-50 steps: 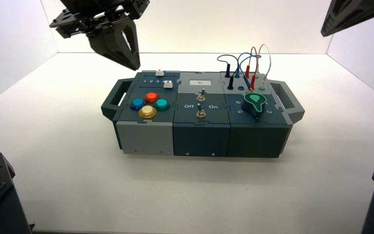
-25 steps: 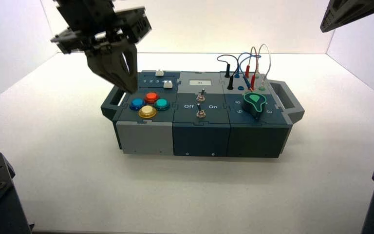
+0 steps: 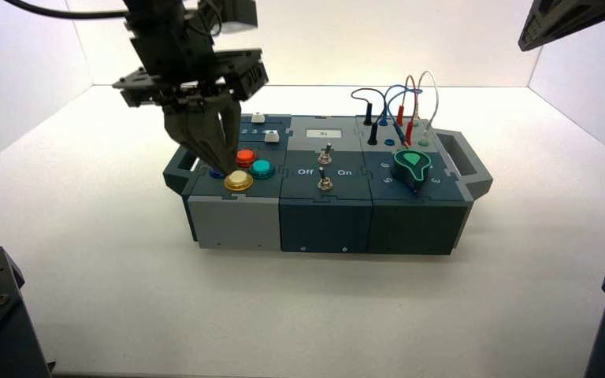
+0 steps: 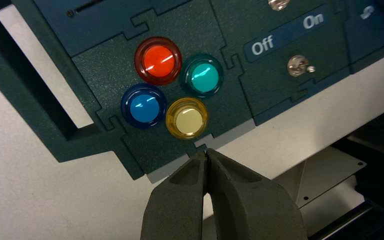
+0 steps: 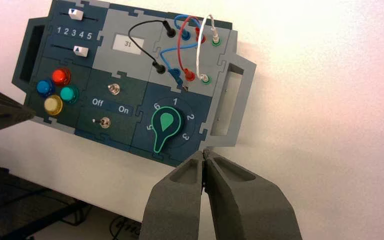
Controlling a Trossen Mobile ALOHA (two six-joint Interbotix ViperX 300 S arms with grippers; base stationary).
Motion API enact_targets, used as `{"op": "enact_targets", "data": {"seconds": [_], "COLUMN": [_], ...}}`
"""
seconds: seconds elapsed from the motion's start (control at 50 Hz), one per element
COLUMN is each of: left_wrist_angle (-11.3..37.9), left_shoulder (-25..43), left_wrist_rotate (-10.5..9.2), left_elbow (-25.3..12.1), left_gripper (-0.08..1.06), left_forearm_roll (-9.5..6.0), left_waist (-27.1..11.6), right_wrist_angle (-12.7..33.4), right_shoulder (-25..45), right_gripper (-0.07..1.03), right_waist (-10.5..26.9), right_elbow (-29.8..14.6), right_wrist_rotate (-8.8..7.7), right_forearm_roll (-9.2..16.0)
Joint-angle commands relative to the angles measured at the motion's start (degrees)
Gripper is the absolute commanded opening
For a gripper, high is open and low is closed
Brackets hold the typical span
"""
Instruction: Push the yellow button with the left gripper.
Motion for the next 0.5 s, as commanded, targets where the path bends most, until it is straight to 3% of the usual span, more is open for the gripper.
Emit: {"op": "enact_targets", "data": {"seconds": [0.02,0.5], "left_wrist_angle": [-0.79,-1.67], "left_shoulder": [0.53,2.81], "left_wrist_rotate": [0.18,0.18], "left_elbow": [-1.32,-3.52], "left_gripper": [-0.03,-0.03], "left_forearm_roll": [-0.09,0.26], "left_waist": [-0.35,-0.35], "right_wrist_angle": [-0.26,0.18], "right_shoulder": [-0.35,-0.88], "right_gripper": [-0.03,-0.02], "right_waist": [0.00,0.00], "right_elbow": [-1.32,-1.05], "right_wrist_rotate": [0.18,0.18], "right_forearm_roll": [0.18,0.18]}}
